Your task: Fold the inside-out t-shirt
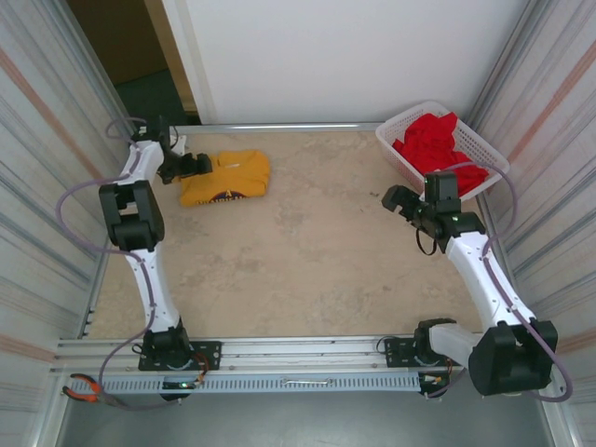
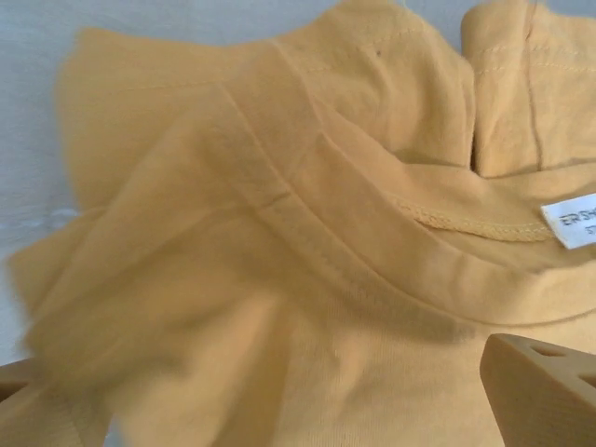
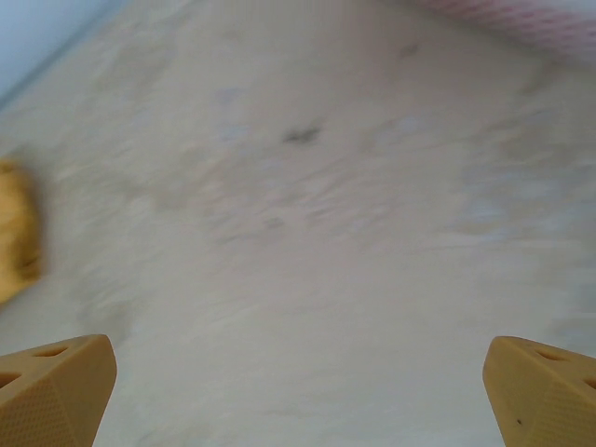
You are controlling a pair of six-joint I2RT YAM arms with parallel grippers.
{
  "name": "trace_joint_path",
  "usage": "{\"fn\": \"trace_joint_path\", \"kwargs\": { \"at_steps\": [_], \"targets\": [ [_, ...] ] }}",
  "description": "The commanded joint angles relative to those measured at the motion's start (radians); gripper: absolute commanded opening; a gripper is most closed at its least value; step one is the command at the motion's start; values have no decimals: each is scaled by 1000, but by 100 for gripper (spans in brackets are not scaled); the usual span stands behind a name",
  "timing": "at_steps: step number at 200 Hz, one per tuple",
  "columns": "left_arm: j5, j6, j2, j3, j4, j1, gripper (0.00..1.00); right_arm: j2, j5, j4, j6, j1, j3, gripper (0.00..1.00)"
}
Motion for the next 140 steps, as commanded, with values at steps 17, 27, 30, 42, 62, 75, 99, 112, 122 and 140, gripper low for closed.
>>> {"fn": "trace_joint_path", "kwargs": {
  "at_steps": [17, 27, 30, 42, 62, 75, 99, 112, 122, 140],
  "targets": [
    [-69, -56, -490, -267, 200, -8, 99, -68, 412, 198, -174, -11, -173, 99],
    [-93, -74, -615, -413, 266, -19, 99, -80, 458, 279, -209, -11, -225, 99],
    [-99, -76, -658, -452, 296, -24, 99, -80, 469, 302, -220, -11, -236, 99],
    [-166, -47, -810, -674, 445, -54, 99, -74, 486, 435, -266, -11, -304, 99],
    [-288, 5, -1007, -1073, 735, -129, 99, -1, 492, 632, -322, -9, -385, 99],
    [-329, -14, -1033, -1272, 941, -161, 99, 76, 501, 820, -376, 2, -450, 99],
    [-393, -9, -880, -1512, 1419, -171, 99, 231, 445, 1282, -500, -1, -569, 99],
    [-361, 71, -847, -1476, 1405, -184, 99, 303, 308, 1373, -549, -17, -574, 99],
    [-294, 63, -777, -1481, 1480, -153, 99, 421, 240, 1539, -534, -54, -609, 99],
    [-274, 68, -675, -1535, 1691, -141, 99, 397, 178, 1311, -466, -108, -523, 99]
  ]
}}
